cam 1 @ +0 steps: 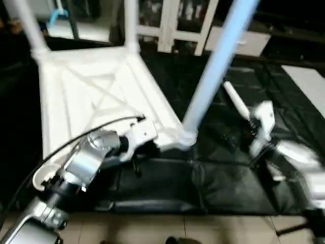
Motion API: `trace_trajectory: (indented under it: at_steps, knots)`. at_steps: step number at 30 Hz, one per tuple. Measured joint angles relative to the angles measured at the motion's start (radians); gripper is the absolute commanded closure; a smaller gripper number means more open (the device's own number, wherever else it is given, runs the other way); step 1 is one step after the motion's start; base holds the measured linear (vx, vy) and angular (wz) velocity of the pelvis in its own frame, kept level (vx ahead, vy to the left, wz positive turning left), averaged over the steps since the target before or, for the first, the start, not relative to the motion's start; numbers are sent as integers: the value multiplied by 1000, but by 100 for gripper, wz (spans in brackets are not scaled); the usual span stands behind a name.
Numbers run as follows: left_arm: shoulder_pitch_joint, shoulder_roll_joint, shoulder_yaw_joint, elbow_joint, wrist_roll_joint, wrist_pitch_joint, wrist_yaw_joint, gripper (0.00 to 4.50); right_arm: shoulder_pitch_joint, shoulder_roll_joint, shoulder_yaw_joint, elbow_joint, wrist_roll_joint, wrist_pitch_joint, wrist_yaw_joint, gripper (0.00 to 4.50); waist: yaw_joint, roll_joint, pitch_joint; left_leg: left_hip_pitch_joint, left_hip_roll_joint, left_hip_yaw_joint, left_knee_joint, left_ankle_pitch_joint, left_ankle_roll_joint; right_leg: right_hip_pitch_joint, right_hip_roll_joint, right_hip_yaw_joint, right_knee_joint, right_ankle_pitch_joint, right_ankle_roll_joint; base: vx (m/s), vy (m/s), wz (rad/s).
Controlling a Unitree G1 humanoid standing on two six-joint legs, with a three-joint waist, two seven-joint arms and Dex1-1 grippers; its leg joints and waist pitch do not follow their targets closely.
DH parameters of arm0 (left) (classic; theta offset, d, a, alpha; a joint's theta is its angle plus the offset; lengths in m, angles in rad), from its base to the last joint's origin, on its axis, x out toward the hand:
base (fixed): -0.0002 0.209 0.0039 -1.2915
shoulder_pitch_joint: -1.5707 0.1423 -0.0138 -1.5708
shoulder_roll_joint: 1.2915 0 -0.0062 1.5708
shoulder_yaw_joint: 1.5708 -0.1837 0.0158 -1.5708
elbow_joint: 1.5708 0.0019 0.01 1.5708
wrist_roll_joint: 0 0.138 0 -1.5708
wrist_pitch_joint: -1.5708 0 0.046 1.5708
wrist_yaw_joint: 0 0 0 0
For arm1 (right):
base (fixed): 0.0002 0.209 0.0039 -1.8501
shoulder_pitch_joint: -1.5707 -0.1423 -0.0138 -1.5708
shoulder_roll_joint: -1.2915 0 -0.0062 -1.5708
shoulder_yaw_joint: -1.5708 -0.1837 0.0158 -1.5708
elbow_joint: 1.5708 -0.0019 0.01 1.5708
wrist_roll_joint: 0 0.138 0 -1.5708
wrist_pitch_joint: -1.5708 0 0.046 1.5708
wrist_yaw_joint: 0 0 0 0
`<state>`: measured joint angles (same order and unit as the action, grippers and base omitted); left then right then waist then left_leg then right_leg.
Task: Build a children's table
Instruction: Insert table leg to table base, then rotate leg to tighten
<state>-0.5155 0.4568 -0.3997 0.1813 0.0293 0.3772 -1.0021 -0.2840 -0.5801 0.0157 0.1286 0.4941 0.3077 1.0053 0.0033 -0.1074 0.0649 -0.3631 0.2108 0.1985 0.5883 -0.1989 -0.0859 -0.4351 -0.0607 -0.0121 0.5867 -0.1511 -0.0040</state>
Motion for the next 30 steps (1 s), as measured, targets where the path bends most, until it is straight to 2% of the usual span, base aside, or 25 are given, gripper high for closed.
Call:
trace_trajectory:
  at_steps: [6, 8, 12, 17, 21, 25, 30]
  knots:
    - [9, 10, -25, -32, -19, -1, -73, 450, -66, -47, 55, 62, -19, 4, 132, 5, 8, 0, 0, -4, 0, 1, 5, 2, 5, -2, -1, 0, 6, -1, 1, 0, 0, 0]
    - [10, 10, -40, -40, -25, -5, -93, 450, -77, -56, 72, 86, -37, -15, 152, 5, 13, 0, 0, -4, 0, 1, 5, 2, 5, -1, -2, 0, 7, -2, 3, 0, 0, 0]
    - [13, 10, -44, -42, -31, -12, -133, 450, -165, -50, 120, 179, -94, -84, 220, 5, 12, 0, 0, -5, 0, 1, 8, 2, 5, -2, -3, -1, 10, -2, 3, 0, 0, 0]
    - [13, 7, -52, -45, -34, -15, -151, 450, -187, -34, 158, 218, -134, -127, 266, 5, 17, 0, 0, -5, 0, 1, 9, 2, 6, -1, -3, -1, 10, -2, 3, 0, 0, 0]
    - [13, 7, -52, -45, -34, -15, -153, 450, -198, -21, 190, 267, -152, -150, 314, 43, 17, 0, 0, -5, 0, 1, 9, 3, 6, -1, -3, -1, 10, -2, 3, 0, 0, 0]
    - [13, 7, -51, -45, -34, -15, -154, 450, -216, -16, 198, 301, -154, -170, 358, 72, 17, 0, 0, -6, 0, 1, 10, 3, 6, -1, -3, -1, 11, -2, 3, 0, 0, 0]
    - [12, 7, -51, -44, -34, -15, -158, 450, -234, -14, 202, 339, -154, -190, 398, 130, 18, 0, 0, -6, 0, 1, 11, 4, 8, -1, -3, -1, 13, -2, 3, 0, 0, 0]
